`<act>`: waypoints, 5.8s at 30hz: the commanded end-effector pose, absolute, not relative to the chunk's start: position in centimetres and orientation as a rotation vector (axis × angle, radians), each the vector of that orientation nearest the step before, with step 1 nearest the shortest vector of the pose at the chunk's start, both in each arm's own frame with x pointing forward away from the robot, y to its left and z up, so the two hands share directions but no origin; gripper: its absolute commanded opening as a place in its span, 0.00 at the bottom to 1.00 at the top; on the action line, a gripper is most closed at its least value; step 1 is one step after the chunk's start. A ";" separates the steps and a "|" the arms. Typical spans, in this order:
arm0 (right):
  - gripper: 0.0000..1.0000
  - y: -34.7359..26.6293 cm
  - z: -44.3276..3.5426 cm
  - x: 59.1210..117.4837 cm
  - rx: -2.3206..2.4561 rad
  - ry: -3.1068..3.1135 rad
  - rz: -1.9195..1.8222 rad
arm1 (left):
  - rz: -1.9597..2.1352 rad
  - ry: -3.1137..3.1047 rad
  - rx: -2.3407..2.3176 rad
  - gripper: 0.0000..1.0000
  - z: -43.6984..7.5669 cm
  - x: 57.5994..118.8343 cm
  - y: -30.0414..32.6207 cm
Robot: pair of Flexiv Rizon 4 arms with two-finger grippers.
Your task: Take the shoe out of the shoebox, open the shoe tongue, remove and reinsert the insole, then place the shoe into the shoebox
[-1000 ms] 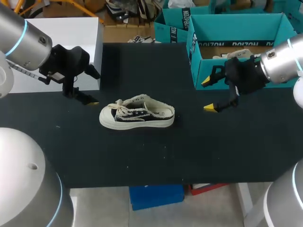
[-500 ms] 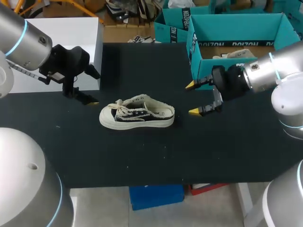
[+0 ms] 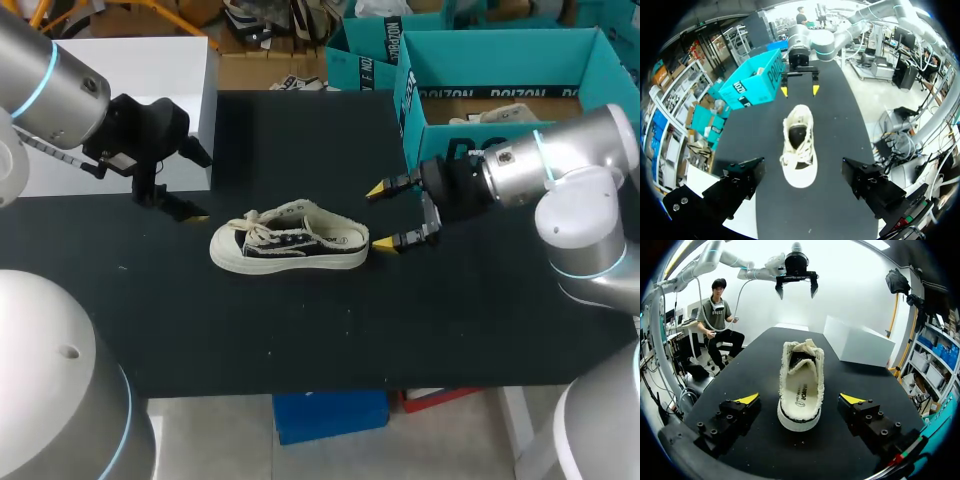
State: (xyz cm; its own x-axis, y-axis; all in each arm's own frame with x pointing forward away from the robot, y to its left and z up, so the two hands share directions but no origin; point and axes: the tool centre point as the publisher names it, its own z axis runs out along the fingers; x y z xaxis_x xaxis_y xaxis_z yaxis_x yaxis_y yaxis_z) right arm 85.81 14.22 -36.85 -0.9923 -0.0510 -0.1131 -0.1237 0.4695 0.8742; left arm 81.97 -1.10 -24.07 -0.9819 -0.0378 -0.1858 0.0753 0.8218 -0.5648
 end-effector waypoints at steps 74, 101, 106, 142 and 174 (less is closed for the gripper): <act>1.00 19.7 -43.7 86.5 -0.105 2.629 1.731 | -0.886 2.811 0.032 1.00 -24.2 81.9 -1.1; 0.00 20.0 -44.0 86.2 -0.091 2.628 1.752 | -0.688 2.843 -0.037 1.00 -22.8 81.2 -4.3; 0.00 20.0 -44.0 86.2 -0.091 2.628 1.752 | -0.583 2.902 -0.256 1.00 -23.0 80.5 -7.3; 0.00 20.0 -44.0 86.2 -0.091 2.628 1.752 | -0.263 2.887 -0.759 1.00 -23.8 82.0 -12.3; 0.00 20.0 -44.0 86.2 -0.091 2.628 1.752 | 0.638 2.436 -1.773 1.00 -31.8 84.2 -15.6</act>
